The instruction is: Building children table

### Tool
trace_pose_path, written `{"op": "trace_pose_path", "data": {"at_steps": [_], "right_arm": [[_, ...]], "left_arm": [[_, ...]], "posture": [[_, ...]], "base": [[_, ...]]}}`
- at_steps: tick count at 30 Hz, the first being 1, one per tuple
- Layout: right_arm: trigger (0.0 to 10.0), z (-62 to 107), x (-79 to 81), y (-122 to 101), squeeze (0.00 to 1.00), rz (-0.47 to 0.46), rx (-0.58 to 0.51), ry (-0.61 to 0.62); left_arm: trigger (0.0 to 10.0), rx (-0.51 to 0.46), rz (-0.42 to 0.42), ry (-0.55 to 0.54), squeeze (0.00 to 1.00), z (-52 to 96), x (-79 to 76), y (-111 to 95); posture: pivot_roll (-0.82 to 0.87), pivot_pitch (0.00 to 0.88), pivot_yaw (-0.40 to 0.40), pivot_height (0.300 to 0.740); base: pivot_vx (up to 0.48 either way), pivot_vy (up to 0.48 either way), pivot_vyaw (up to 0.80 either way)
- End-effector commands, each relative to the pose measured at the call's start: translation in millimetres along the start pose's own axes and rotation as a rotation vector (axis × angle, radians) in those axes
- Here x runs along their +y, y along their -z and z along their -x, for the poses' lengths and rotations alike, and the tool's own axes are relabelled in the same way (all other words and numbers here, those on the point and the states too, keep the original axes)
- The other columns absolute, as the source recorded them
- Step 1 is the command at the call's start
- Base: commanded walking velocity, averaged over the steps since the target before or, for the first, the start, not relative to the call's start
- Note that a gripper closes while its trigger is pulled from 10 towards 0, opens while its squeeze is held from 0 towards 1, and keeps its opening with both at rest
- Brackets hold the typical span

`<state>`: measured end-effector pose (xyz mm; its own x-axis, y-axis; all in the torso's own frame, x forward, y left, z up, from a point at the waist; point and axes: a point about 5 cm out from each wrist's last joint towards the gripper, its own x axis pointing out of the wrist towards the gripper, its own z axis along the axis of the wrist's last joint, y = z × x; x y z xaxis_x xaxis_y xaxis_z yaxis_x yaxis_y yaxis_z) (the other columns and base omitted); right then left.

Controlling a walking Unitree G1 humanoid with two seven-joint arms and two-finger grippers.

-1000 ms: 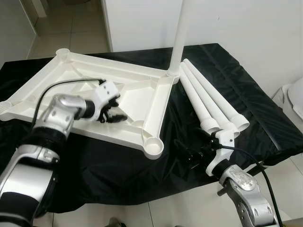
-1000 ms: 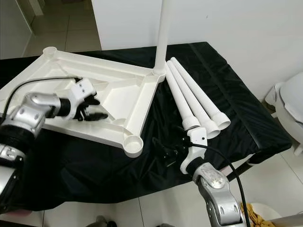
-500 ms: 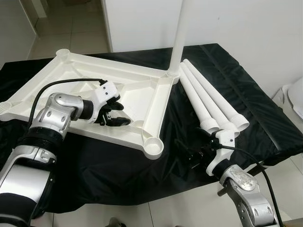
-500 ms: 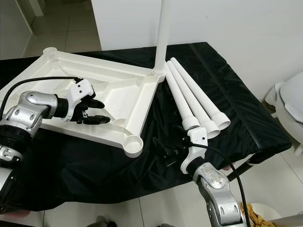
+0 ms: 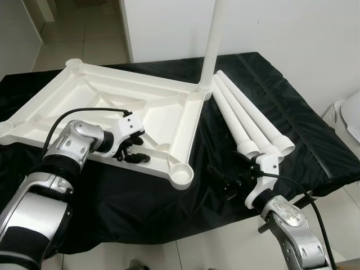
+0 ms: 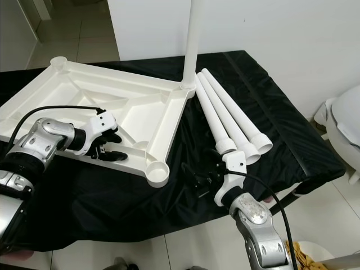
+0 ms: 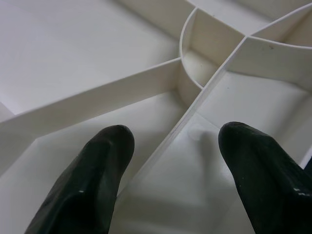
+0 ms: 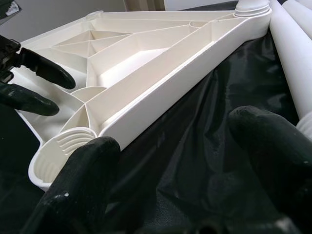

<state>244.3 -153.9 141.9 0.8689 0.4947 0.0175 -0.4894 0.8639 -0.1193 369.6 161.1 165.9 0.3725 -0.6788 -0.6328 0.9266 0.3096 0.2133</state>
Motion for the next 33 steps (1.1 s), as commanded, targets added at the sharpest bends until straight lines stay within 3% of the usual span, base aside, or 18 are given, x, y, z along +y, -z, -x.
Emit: {"op": "trace_pose_path", "data": {"at_steps": [1, 13, 16, 17, 18, 19, 22, 23, 33], "right_arm": [[10.0, 1.9, -1.4, 1, 0.0, 0.009, 0.006, 0.008], [10.0, 1.9, -0.1, 1, 0.0, 0.015, 0.009, 0.011], [10.0, 2.2, -0.4, 1, 0.0, 0.016, 0.007, 0.019], [10.0, 2.6, -0.4, 1, 0.0, 0.016, 0.007, 0.021], [10.0, 2.9, -0.4, 1, 0.0, 0.016, 0.007, 0.023], [10.0, 3.5, -0.4, 1, 0.0, 0.014, 0.008, 0.024], [10.0, 3.4, -0.3, 0, 0.0, 0.013, 0.008, 0.025], [10.0, 4.1, -1.2, 0, 0.0, 0.016, 0.009, 0.028], [10.0, 4.0, -3.8, -1, 0.0, 0.024, 0.01, 0.035]], "left_arm": [[10.0, 0.044, 0.015, -0.206, 0.0, -1.3, 9.1, 7], [10.0, 0.146, -0.014, -0.265, 0.0, -8.0, 12.3, 15], [9.6, 0.175, -0.028, -0.273, 0.0, -9.1, 12.4, 17], [1.9, 0.188, -0.043, -0.278, 0.0, -9.3, 12.5, 18], [1.9, 0.196, -0.055, -0.282, 0.0, -9.4, 12.6, 19], [4.5, 0.2, -0.055, -0.285, 0.0, -9.4, 12.6, 20], [4.5, 0.2, -0.052, -0.286, 0.0, -9.3, 12.8, 20], [0.0, 0.199, -0.06, -0.273, 0.0, -9.3, 12.3, 20], [0.0, 0.205, -0.085, -0.263, 0.0, -9.1, 11.6, 21]], "posture": [[-0.15, 0.07, 0.046, 0.74], [-0.16, 0.079, 0.055, 0.74], [-0.16, 0.083, 0.059, 0.74], [-0.16, 0.083, 0.059, 0.74], [-0.16, 0.083, 0.059, 0.74], [-0.16, 0.089, 0.063, 0.74], [-0.16, 0.089, 0.063, 0.74], [-0.16, 0.094, 0.062, 0.74], [-0.15, 0.106, 0.058, 0.74]], "base": [[0.0, 0.0, 0.0], [0.0, 0.0, 0.0], [0.0, 0.0, 0.0], [0.0, 0.0, 0.0], [0.0, 0.0, 0.0], [0.0, 0.0, 0.0], [0.0, 0.0, 0.0], [0.0, 0.0, 0.0], [0.0, 0.0, 0.0]]}}
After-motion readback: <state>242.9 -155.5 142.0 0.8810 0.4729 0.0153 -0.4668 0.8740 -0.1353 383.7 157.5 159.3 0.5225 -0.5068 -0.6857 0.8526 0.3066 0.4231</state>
